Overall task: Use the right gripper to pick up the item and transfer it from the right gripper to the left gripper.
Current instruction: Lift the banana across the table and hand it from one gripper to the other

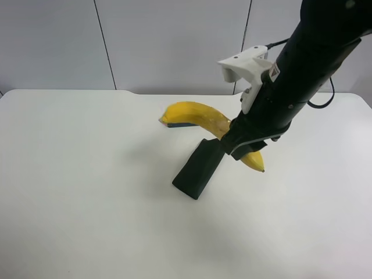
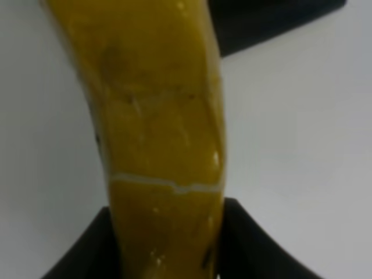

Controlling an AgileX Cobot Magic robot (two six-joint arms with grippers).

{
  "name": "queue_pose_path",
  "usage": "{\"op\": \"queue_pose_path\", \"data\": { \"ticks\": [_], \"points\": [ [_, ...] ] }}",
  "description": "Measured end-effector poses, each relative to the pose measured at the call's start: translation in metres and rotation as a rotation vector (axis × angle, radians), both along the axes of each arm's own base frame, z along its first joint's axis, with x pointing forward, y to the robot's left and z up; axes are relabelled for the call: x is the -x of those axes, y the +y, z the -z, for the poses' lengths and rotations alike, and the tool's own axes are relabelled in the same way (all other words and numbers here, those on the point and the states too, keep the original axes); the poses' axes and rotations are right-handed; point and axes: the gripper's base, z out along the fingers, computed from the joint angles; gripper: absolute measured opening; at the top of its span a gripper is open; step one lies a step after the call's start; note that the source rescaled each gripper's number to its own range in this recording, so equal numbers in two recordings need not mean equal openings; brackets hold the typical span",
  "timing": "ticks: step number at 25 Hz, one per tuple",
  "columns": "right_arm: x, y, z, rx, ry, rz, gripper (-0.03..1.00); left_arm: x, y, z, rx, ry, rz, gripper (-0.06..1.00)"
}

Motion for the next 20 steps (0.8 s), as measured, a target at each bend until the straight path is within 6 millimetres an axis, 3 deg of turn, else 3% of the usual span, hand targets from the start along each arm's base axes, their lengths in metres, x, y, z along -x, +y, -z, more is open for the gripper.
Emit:
{"op": "queue_pose_path", "data": {
  "ticks": [5, 12, 20],
  "points": [
    [0.003, 0.016, -0.012, 0.013, 0.007, -0.076, 0.01, -0.016, -0.011, -0.013, -0.073, 0.027, 0.159, 1.00],
    [0.003, 0.052, -0.009, 0.038, 0.066, -0.188, 0.01, -0.041, -0.034, -0.025, -0.232, 0.047, 0.352, 1.00],
    [0.012, 0.075, 0.000, 0.037, 0.111, -0.306, 0.01, -0.066, -0.072, -0.031, -0.399, 0.042, 0.516, 1.00]
  ]
}}
